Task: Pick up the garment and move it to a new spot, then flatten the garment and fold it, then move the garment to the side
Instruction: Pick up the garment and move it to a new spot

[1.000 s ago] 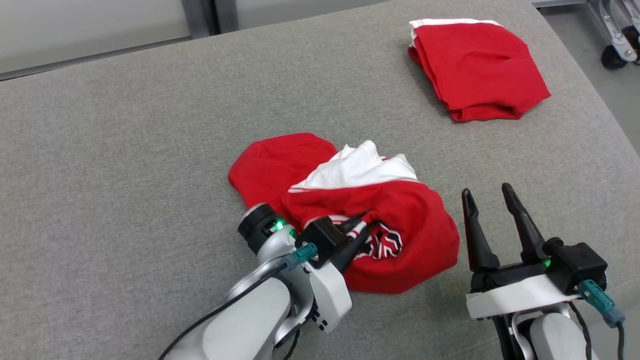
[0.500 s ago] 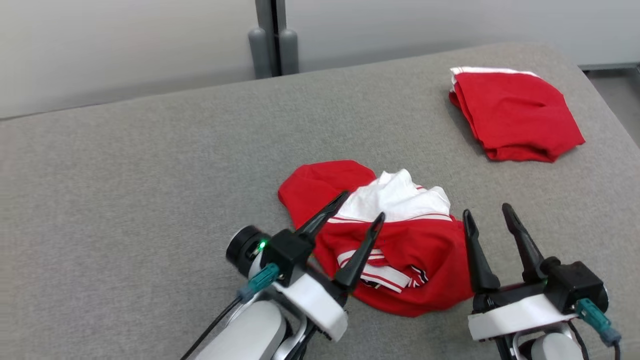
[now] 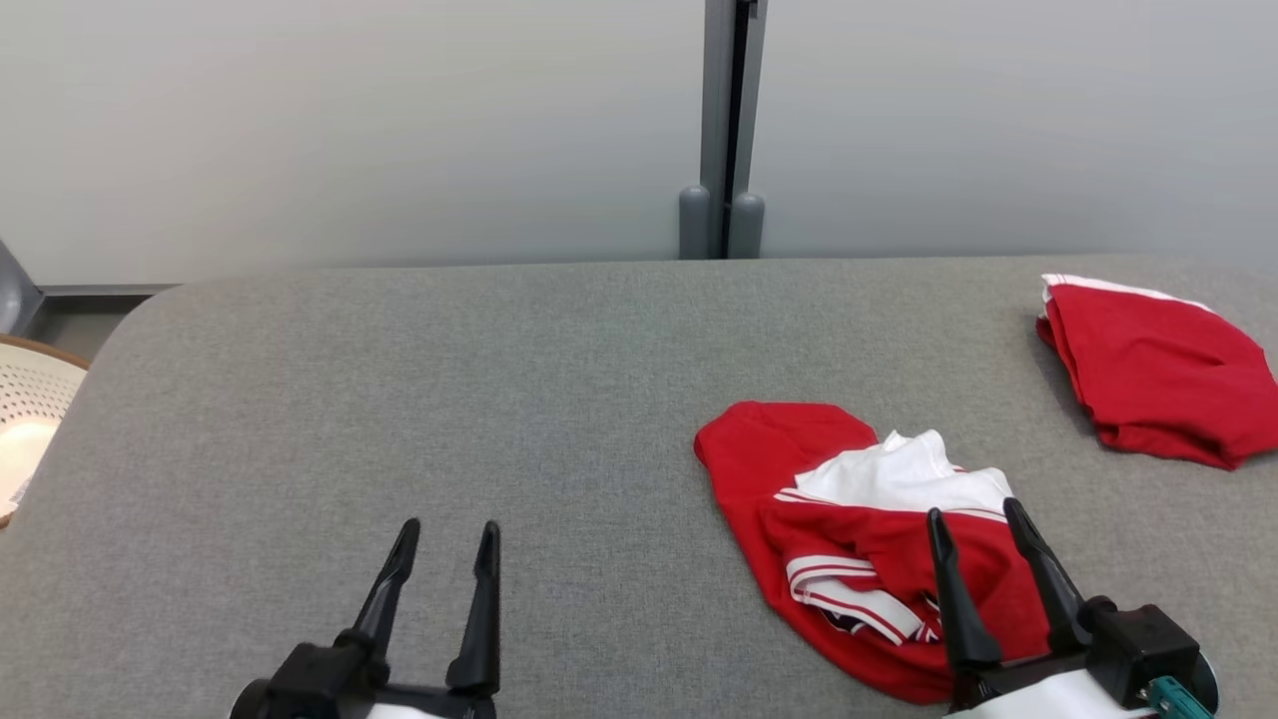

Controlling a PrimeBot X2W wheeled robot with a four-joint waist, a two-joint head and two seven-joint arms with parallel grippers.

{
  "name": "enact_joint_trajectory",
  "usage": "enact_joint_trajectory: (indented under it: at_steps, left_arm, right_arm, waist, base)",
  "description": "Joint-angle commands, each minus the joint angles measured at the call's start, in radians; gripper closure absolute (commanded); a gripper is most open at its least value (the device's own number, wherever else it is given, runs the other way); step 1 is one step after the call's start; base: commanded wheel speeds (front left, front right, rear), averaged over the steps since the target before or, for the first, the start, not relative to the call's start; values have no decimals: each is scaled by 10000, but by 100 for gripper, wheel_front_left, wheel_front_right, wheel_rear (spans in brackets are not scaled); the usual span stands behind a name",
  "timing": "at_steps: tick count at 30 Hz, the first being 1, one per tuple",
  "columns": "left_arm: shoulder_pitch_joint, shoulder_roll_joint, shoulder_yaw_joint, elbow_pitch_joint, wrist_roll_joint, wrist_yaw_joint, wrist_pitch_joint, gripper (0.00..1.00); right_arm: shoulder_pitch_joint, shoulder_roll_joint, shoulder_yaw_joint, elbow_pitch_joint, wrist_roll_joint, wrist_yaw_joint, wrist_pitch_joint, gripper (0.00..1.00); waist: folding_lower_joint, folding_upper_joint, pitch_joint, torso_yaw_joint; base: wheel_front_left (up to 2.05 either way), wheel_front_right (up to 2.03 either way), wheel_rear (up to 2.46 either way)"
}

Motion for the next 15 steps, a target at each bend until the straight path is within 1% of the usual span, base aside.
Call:
enact_joint_trajectory:
  at_steps: [1, 4, 8, 12, 15]
  left_arm:
    - [230, -34, 216, -103, 179, 17, 6, 0]
    - [850, -104, 774, -317, 773, 70, 4, 0]
    - [1448, -152, 1187, -456, 1388, 4, 5, 0]
    - [1713, -190, 1368, -502, 1580, -99, 5, 0]
    - [1771, -195, 1374, -515, 1493, -27, 5, 0]
  right_arm:
    - [149, -26, -51, -47, -27, -19, -5, 0]
    - [329, -10, -216, -27, -66, -19, -5, 0]
    - [520, 8, -356, 49, -98, -19, -5, 0]
    - [657, 23, -337, 103, -113, -19, -5, 0]
    - [662, 26, -296, 149, -114, -19, -5, 0]
  waist:
    - [0, -1, -315, 248]
    - [0, -1, -457, 256]
    - [0, -1, -623, 220]
    - [0, -1, -715, 210]
    - [0, -1, -756, 195]
  base:
    - [0, 0, 0]
    - [0, 0, 0]
    - [0, 0, 0]
    - [0, 0, 0]
    - [0, 0, 0]
